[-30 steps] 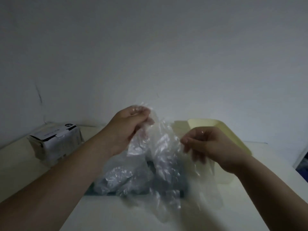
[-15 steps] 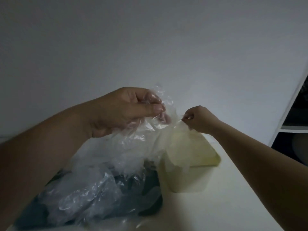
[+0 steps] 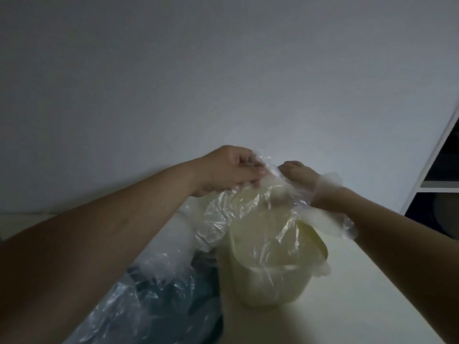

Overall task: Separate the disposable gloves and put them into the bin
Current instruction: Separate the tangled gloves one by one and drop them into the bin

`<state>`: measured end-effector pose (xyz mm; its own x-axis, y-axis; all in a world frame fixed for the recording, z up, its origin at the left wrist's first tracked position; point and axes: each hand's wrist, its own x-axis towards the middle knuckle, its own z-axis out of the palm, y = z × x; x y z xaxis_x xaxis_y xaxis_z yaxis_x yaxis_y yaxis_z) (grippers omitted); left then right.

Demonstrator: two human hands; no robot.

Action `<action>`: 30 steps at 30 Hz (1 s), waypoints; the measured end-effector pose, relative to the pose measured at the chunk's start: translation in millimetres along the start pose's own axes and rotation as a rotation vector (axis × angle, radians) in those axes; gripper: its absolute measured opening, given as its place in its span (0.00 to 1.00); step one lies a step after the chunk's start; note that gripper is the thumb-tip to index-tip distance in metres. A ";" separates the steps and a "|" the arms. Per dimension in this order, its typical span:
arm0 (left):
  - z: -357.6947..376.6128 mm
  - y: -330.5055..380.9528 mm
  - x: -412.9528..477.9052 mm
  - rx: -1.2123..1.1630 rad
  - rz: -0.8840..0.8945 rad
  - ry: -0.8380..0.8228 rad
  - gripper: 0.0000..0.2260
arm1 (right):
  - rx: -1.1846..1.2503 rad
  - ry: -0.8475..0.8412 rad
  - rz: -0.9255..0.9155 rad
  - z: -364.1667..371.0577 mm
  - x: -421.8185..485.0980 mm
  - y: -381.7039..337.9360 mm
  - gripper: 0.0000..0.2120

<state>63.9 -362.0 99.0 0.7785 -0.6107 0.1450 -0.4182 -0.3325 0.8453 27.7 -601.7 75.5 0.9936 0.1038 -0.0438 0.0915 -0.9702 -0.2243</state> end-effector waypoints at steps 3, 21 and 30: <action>21.2 -22.8 30.9 0.173 -0.025 -0.025 0.04 | -0.150 0.056 0.042 -19.1 -15.1 -9.7 0.44; 27.2 -29.0 46.6 0.545 0.069 0.166 0.08 | -0.232 -0.504 0.005 28.6 -11.5 -72.2 0.32; 10.6 -25.7 -92.6 0.485 0.080 0.255 0.01 | -0.343 -0.431 0.038 41.1 -14.3 -95.5 0.35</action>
<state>-2.4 -304.5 58.4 0.7989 -0.4741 0.3701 -0.6014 -0.6217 0.5017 2.0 -501.5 57.6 0.8864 0.0776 -0.4564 0.1437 -0.9833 0.1118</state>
